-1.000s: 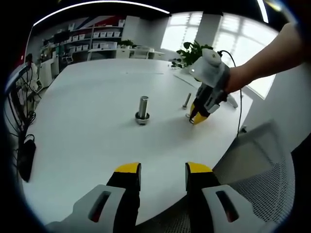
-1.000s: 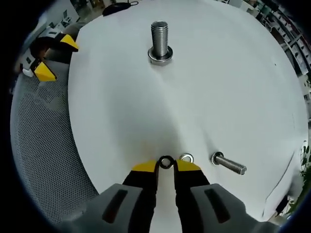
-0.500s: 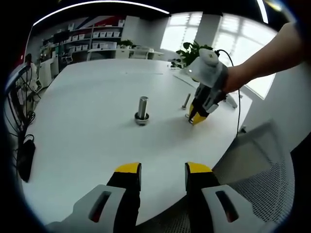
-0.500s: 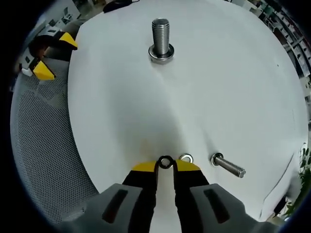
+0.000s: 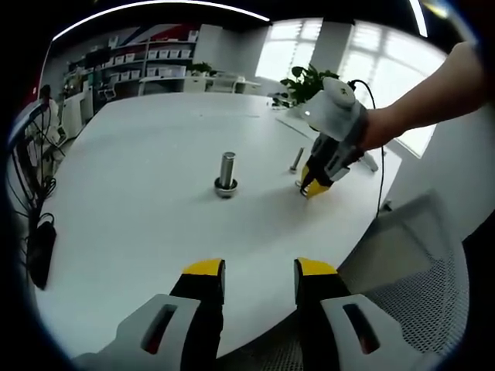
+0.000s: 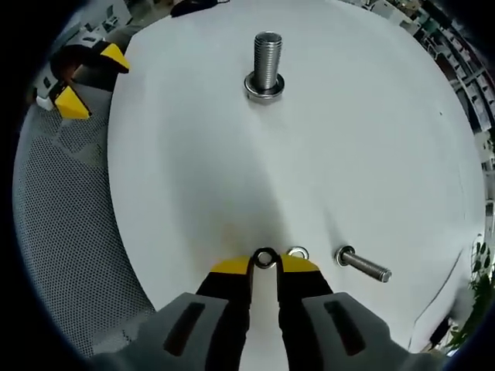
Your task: Place the washer onto the threaded stud by aligning its center hole with the stud, sliding it down to the base, and recovering from edge contact or off-axis alignment until the washer reaches the visible bottom stop.
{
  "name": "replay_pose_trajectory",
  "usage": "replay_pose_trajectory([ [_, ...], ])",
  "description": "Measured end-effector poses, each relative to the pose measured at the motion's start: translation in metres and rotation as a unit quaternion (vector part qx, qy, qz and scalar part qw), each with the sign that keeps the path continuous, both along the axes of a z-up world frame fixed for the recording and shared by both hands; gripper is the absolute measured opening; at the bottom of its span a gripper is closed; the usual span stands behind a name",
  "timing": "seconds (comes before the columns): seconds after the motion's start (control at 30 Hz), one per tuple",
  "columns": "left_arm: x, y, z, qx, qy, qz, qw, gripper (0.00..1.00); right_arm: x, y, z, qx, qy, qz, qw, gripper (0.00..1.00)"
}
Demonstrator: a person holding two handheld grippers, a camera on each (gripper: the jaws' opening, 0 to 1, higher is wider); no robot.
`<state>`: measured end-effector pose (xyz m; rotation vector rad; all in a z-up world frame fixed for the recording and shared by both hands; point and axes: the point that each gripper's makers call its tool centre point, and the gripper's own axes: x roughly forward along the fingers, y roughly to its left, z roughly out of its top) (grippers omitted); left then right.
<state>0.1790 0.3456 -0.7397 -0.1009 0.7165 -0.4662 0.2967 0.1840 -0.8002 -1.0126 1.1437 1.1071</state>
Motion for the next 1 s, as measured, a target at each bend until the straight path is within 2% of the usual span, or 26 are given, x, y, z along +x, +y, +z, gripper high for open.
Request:
replay_pose_trajectory([
  [0.47,0.000,0.001,0.000,0.000,-0.001,0.003,1.0000,0.34,-0.004,0.000,0.001,0.028,0.010,-0.010,0.9995,0.13],
  [0.67,0.001,0.000,0.001,0.001,-0.003,0.002,1.0000,0.34,0.001,-0.002,0.011,0.045,0.005,-0.021,0.9988,0.13],
  [1.0,0.001,0.002,0.001,0.002,-0.004,0.004,1.0000,0.34,0.014,-0.013,0.026,0.065,0.002,-0.066,0.9957,0.14],
])
